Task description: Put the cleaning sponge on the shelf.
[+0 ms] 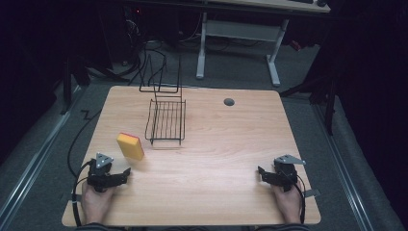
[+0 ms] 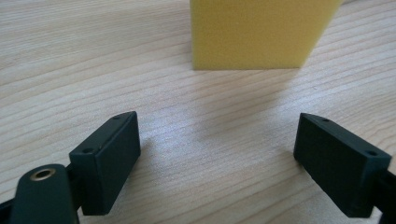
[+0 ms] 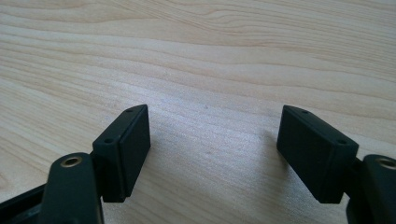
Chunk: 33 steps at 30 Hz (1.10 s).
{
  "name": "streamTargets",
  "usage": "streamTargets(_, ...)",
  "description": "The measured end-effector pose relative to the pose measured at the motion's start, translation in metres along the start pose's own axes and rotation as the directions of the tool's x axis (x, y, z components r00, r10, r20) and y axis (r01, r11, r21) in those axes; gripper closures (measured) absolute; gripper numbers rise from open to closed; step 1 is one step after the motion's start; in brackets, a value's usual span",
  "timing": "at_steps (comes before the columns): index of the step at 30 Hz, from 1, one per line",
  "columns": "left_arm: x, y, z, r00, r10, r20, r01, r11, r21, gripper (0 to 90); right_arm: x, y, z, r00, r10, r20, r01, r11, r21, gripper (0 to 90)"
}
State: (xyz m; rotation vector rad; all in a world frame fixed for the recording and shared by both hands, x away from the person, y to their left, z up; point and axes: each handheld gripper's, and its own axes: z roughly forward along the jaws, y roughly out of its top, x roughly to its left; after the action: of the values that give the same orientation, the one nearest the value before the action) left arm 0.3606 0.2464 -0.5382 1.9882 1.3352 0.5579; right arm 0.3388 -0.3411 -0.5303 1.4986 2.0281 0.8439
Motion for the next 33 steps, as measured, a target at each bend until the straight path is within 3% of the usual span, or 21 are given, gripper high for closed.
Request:
streamTargets(29,-0.0001,0.0003,0.0001,1.0,-0.007,-0.004,0.007,1.0,-0.001,15.7,0.0,0.0001,0.0,1.0,0.002,-0.001,-0.002,1.0,0.0,26.1)
streamTargets(33,0.002,0.0002,-0.0004,0.9997,-0.024,0.01,0.024,0.9997,-0.007,15.6,0.0,0.0001,-0.0001,1.0,0.002,-0.002,-0.002,1.0,0.0,26.1)
